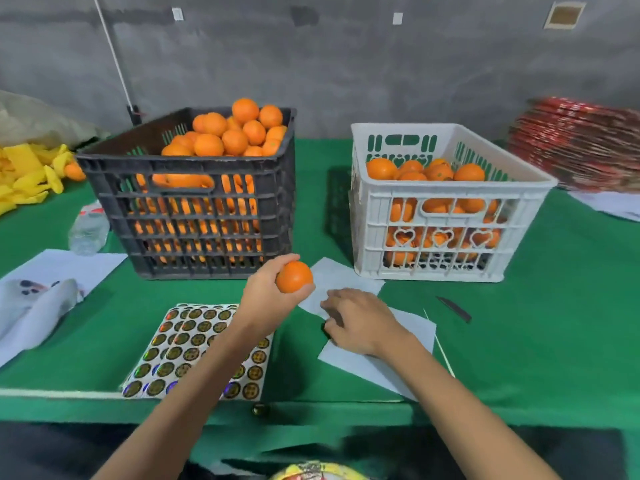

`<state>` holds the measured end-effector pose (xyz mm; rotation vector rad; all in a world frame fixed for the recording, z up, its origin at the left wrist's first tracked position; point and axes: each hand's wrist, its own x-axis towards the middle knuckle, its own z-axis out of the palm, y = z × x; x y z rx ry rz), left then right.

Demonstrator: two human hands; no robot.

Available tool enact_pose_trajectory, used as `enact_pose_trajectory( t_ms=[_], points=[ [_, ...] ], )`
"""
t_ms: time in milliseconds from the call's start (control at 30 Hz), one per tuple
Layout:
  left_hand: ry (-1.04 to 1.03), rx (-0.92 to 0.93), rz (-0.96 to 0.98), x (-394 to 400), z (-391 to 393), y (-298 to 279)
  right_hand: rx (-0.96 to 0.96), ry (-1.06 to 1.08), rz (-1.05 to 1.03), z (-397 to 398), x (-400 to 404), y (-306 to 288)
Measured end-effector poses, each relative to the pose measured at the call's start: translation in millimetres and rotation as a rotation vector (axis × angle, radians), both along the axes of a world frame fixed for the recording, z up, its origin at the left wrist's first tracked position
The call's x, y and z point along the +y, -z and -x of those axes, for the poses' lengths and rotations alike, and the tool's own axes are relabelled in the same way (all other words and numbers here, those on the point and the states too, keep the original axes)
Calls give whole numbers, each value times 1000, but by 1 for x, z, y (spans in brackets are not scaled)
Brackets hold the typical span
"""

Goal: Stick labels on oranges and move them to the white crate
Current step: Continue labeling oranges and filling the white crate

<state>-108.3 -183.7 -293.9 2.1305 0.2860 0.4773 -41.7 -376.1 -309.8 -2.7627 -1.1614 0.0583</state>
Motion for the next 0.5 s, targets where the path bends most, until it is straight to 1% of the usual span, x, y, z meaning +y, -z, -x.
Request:
enact_pose_trajectory(
  t_ms=[100,133,167,233,267,300,400,500],
  points=[
    [48,63,-72,-21,-4,4,-175,138,-68,11,-9,-6],
    [51,84,-102,-27,-6,4,-183,140,-76,14,-10,-5],
    [47,109,-121,-33,-8,4,-133,113,-83,17,-11,-3],
    [26,153,-151,-42,-10,5,35,33,-60,23,-18,1],
    [16,166,-156,-45,-11,5,88,15,-40,25,-25,2],
    [16,182,-140,-48,-11,6,101,24,-37,26,-33,1],
    [93,229,-27,-65,-12,7,3,152,-75,24,-60,-6],
    [193,184,-11,-94,-15,9,-135,303,-27,15,-75,-16]
  ],
)
